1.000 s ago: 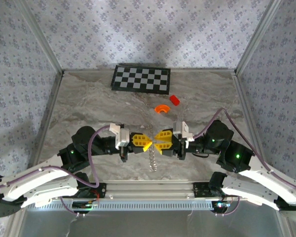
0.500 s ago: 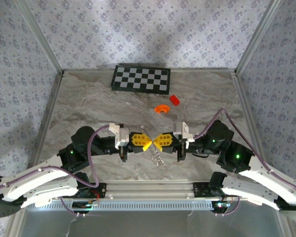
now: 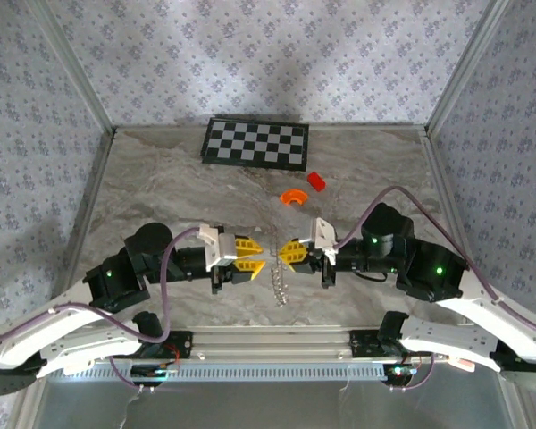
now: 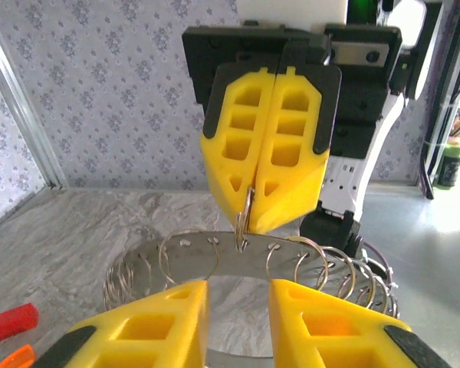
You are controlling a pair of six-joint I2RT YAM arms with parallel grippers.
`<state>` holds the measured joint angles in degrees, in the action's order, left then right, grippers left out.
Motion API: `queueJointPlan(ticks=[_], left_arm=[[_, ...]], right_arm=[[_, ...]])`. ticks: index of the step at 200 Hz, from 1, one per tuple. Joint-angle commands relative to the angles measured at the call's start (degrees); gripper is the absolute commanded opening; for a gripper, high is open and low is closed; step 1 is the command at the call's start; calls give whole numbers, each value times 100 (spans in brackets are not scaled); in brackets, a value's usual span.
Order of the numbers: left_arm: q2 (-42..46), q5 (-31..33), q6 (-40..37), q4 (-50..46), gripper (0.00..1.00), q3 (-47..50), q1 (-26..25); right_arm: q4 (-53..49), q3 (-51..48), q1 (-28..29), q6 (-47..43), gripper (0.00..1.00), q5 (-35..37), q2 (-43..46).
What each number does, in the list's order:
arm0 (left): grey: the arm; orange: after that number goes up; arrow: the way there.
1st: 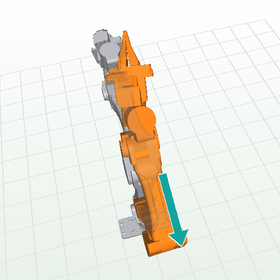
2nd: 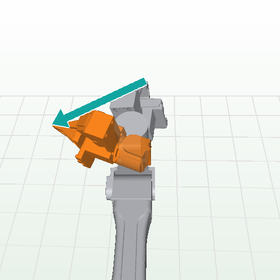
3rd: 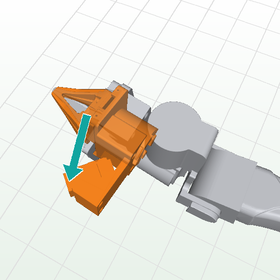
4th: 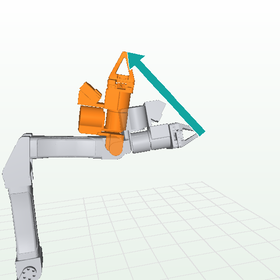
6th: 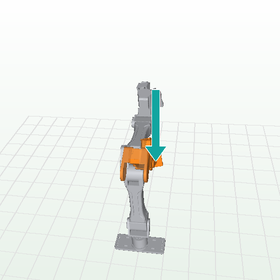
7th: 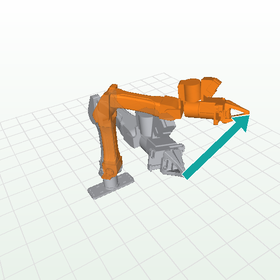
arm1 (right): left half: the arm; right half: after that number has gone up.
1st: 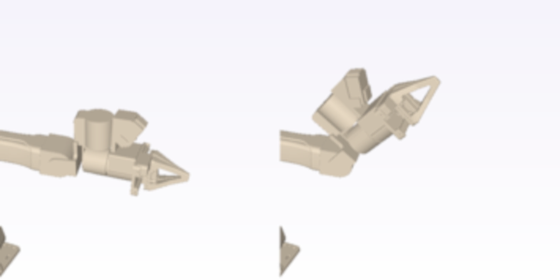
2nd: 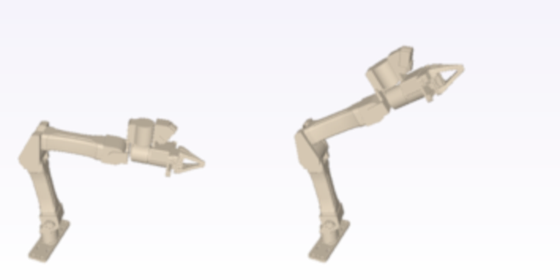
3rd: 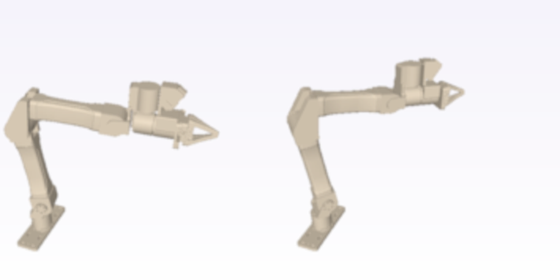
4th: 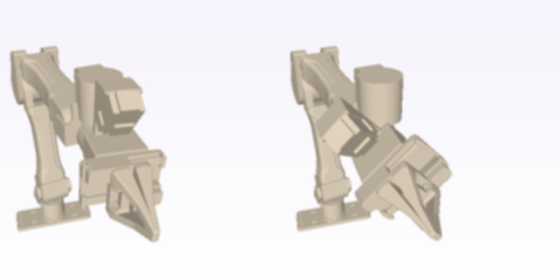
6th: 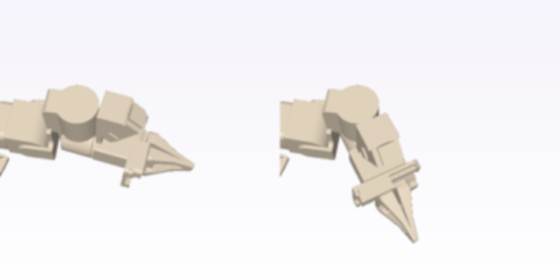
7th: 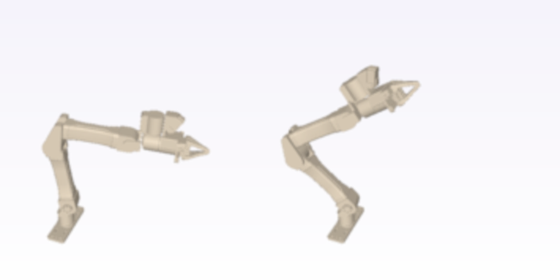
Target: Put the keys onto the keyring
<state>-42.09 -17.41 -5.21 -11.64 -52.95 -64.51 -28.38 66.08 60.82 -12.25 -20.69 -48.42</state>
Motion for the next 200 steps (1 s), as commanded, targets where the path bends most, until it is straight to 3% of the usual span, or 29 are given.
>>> queueJointPlan(ticks=[1,130,200], left_arm=[[97,46,-207,-395,28,-210,4],[-61,-147,-226,-88,27,-220,0],[-185,-219,-203,122,17,-200,2]], right_arm=[[-579,480,76,-375,0,-17,-189],[-652,709,281,-585,0,-60,-568],[-633,643,326,-579,0,-36,-528]])
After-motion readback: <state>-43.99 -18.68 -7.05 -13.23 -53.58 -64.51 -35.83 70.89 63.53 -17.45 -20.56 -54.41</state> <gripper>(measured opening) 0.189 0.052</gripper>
